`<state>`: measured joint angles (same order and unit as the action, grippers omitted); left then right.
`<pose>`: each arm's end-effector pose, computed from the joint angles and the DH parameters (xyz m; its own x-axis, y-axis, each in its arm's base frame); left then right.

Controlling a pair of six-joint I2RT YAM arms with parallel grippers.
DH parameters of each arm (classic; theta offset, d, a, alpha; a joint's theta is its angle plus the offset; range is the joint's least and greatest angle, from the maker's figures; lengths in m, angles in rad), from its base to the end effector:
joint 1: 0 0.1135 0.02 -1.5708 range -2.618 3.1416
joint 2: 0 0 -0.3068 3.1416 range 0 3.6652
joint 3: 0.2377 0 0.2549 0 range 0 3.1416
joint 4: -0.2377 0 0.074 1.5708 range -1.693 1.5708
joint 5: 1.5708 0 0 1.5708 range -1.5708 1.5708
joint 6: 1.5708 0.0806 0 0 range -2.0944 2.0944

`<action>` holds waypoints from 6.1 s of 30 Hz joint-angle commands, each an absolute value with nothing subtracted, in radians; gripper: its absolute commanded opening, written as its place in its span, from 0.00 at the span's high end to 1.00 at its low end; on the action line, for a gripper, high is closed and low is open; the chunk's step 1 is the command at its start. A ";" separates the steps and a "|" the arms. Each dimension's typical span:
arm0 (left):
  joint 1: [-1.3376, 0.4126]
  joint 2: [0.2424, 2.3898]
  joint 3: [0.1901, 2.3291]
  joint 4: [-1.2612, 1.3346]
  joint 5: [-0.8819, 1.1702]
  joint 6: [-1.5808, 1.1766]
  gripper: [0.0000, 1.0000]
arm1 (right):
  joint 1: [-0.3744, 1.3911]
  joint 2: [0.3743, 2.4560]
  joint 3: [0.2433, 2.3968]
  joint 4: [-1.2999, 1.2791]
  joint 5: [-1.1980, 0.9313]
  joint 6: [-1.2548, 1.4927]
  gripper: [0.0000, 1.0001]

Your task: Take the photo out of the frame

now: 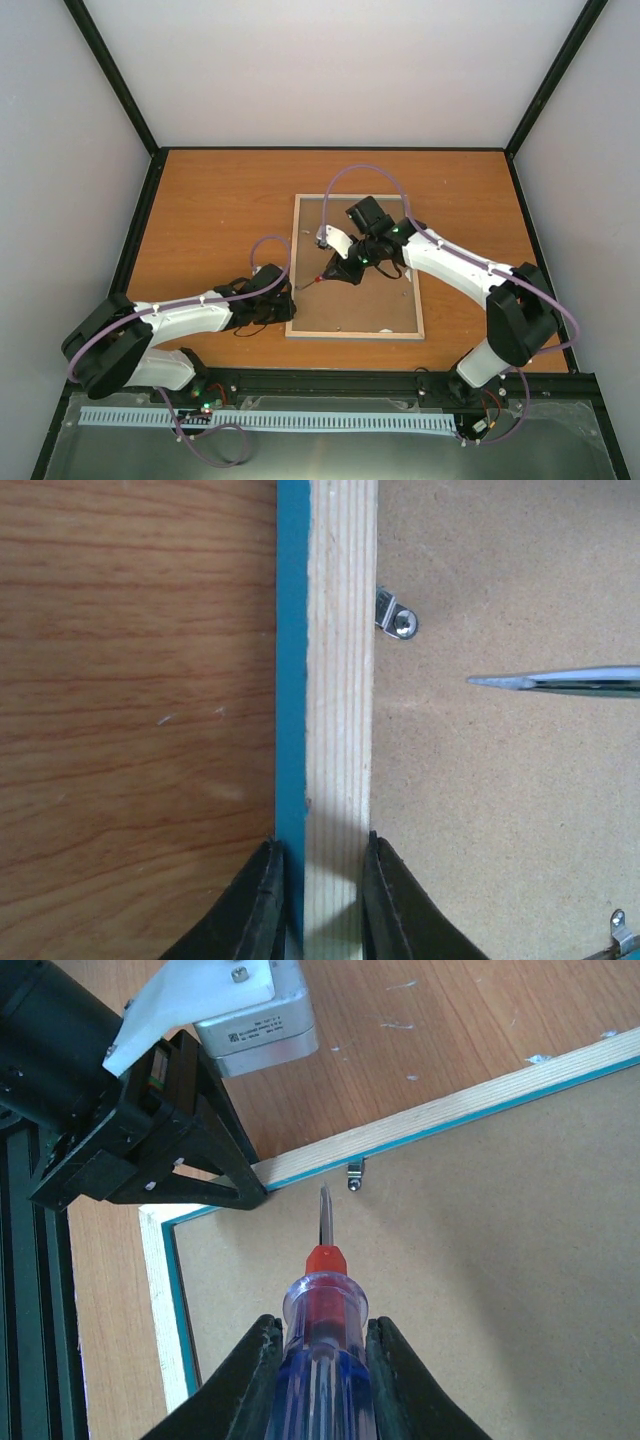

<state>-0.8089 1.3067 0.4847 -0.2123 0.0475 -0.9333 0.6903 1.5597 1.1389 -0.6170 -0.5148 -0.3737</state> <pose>0.1570 -0.1701 0.1363 -0.9474 -0.1698 -0.2714 -0.0366 0.8997 -0.4350 0.2373 0.2474 0.2497 -0.3455 -0.6974 -0.6279 -0.9380 0.2763 0.2093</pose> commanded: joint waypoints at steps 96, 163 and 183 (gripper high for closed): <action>-1.227 1.413 0.676 -0.259 0.171 -0.725 0.52 | 0.034 1.777 1.412 -0.675 -0.408 -0.582 0.97; -0.420 1.767 0.824 -0.053 0.108 -0.500 0.87 | 0.419 1.376 1.243 -0.884 -0.453 -0.489 0.97; -0.731 1.597 0.866 -0.385 -0.052 -0.907 0.41 | 0.365 1.400 1.174 -0.689 -0.444 -0.405 0.97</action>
